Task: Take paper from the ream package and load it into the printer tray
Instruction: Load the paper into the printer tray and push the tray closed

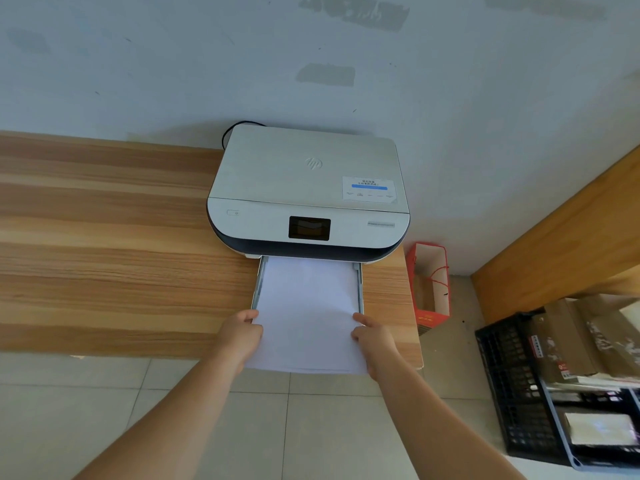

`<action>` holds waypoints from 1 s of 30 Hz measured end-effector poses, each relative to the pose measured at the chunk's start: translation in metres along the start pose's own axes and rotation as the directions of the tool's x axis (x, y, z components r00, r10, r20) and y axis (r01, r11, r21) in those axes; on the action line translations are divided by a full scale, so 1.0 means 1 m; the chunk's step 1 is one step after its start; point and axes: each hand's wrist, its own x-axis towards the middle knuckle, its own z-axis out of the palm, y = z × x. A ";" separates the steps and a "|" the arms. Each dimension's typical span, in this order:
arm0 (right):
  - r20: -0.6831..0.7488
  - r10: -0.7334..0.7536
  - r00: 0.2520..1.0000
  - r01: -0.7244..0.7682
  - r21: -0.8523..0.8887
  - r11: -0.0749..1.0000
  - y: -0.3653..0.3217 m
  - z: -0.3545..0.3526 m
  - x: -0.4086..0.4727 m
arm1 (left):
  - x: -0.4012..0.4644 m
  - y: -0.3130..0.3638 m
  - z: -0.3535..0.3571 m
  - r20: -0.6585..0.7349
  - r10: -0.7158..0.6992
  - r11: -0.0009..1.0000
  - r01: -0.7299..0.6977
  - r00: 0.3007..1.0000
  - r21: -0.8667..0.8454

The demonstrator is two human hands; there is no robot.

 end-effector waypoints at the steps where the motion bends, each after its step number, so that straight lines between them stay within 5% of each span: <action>1: -0.010 -0.008 1.000 0.008 0.001 1.000 -0.001 0.001 0.001 | 0.001 0.001 0.000 0.002 0.005 1.000 -0.005 1.000 -0.005; 18: -0.044 -0.172 0.984 0.174 0.031 0.984 -0.043 0.005 0.027 | 0.022 0.027 -0.006 -0.003 0.107 0.991 -0.107 0.994 -0.078; 30: -0.065 -0.281 0.957 0.256 -0.258 0.932 -0.041 0.004 0.023 | 0.023 0.013 -0.002 0.093 0.258 0.953 -0.270 0.962 0.140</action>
